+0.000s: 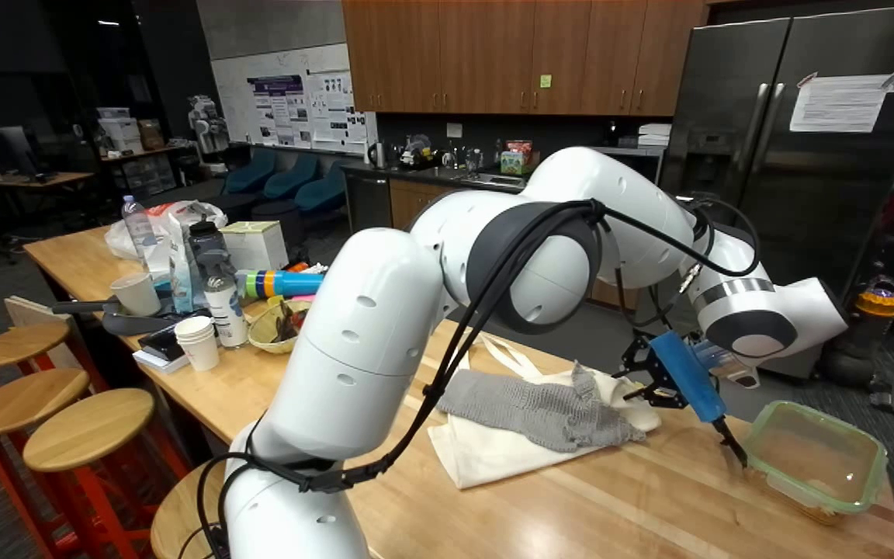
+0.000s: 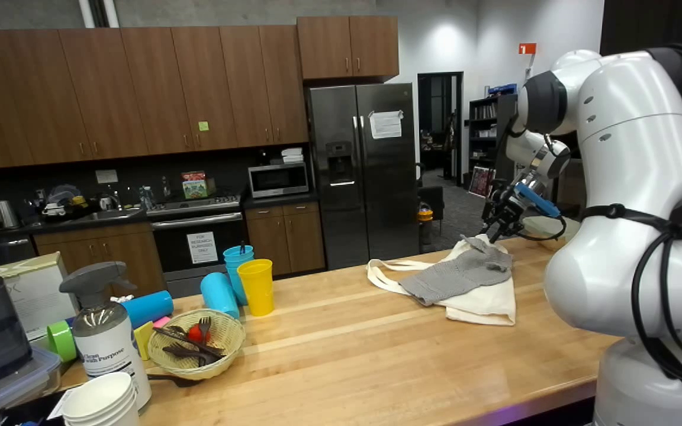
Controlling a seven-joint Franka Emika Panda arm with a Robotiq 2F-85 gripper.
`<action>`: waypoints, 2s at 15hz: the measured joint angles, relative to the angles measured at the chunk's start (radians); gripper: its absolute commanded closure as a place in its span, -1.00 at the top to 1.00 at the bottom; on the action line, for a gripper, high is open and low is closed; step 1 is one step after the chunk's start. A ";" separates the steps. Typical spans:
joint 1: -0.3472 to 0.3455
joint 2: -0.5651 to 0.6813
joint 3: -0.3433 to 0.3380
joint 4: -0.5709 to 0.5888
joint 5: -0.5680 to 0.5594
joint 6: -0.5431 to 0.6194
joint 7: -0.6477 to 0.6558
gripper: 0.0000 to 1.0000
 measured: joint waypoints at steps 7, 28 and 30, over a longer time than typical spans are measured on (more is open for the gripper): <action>0.001 0.006 0.010 -0.066 0.000 0.088 -0.113 0.34; 0.005 -0.030 0.012 -0.181 -0.009 0.281 -0.210 -0.98; 0.012 -0.053 0.011 -0.211 -0.028 0.314 -0.209 -0.98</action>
